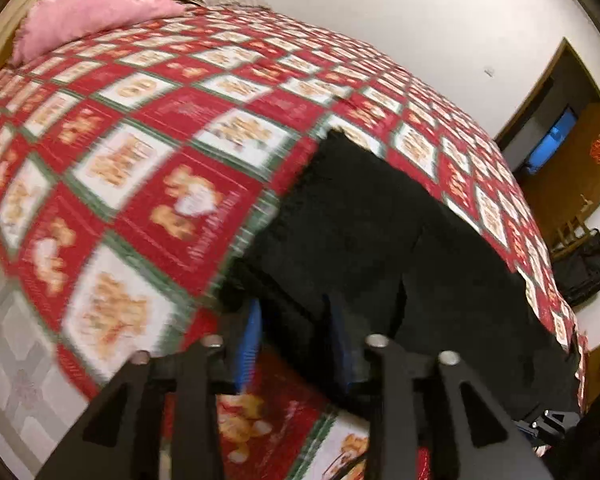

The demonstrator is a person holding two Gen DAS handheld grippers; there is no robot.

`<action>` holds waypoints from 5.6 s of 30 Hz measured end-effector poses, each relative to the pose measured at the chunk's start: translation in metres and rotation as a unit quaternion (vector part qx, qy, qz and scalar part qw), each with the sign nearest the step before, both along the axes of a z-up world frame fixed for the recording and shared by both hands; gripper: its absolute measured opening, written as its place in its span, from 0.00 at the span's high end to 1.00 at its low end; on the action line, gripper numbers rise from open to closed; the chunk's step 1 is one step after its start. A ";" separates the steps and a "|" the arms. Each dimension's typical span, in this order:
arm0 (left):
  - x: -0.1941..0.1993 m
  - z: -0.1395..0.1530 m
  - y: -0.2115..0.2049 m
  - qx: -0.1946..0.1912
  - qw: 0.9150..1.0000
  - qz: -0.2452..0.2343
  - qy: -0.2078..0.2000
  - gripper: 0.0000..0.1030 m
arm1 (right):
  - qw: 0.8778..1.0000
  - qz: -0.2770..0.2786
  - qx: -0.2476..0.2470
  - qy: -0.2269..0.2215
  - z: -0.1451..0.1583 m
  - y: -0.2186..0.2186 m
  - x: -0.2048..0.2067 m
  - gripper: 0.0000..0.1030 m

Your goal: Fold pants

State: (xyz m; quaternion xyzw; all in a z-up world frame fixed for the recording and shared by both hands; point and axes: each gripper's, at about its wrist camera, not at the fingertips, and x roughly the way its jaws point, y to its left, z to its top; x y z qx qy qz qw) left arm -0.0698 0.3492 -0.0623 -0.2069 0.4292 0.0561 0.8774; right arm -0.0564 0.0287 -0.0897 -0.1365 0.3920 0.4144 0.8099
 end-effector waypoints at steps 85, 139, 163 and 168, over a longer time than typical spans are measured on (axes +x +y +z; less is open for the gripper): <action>0.059 -0.019 -0.130 0.156 0.983 -0.099 -0.012 0.07 | 0.686 -0.659 0.274 0.140 -0.017 -0.431 -0.132 0.95; 0.049 -0.010 -0.150 0.164 0.983 -0.080 -0.004 0.07 | 0.794 -0.603 0.005 0.077 -0.004 -0.415 0.003 0.89; 0.020 0.021 -0.218 0.188 0.950 -0.243 -0.060 0.07 | 0.607 -0.766 0.212 0.009 0.038 -0.492 -0.200 0.47; 0.014 0.025 -0.233 0.189 0.941 -0.274 -0.066 0.07 | 0.823 -0.451 0.327 0.107 0.069 -0.377 -0.155 0.45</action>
